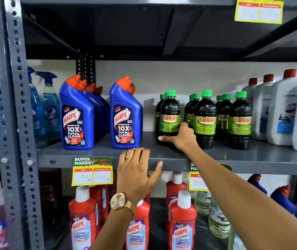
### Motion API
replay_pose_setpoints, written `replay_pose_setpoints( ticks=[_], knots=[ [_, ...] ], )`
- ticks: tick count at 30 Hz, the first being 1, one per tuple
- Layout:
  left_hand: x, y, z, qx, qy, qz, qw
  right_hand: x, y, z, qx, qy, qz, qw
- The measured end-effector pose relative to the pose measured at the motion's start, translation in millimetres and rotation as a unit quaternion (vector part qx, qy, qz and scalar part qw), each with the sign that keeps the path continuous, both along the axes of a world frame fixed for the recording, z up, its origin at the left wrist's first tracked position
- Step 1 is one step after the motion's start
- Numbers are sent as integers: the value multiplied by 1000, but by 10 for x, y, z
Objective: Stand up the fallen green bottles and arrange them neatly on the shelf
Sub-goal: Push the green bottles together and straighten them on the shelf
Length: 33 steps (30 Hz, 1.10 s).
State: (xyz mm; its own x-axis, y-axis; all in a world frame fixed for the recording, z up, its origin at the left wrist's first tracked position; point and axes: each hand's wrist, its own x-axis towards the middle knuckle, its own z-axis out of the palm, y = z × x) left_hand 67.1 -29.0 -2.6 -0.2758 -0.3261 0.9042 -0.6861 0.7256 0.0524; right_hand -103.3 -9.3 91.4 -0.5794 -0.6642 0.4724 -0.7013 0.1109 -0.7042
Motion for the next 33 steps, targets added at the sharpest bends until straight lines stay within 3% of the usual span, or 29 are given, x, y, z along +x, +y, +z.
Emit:
replay_pose_setpoints(
  ticks=[13,17,20,23,24,27,30,33],
  knots=[
    [-29,8,12,-18,33,-5,999,5,2,-6,13,-12,28,999],
    [-65,55,93,50,52,4,997,24,47,20,33,-32,43,998],
    [-61,118,304,89,-10,54,995,50,238,75,47,-58,94,993],
    [-89,93,577,157,-39,-5,987,-26,549,112,34,35,96,994],
    [-132,83,670,213,-30,-63,974,-89,663,105,6,76,72,994],
    [-381,6,921,410,-27,-180,894,-353,1003,42,-48,109,-18,993],
    [-630,-221,1034,489,-26,-175,854,-566,1153,31,-6,25,-51,998],
    [-766,-404,1013,507,18,-160,847,-749,1019,50,73,-91,12,993]
  ],
)
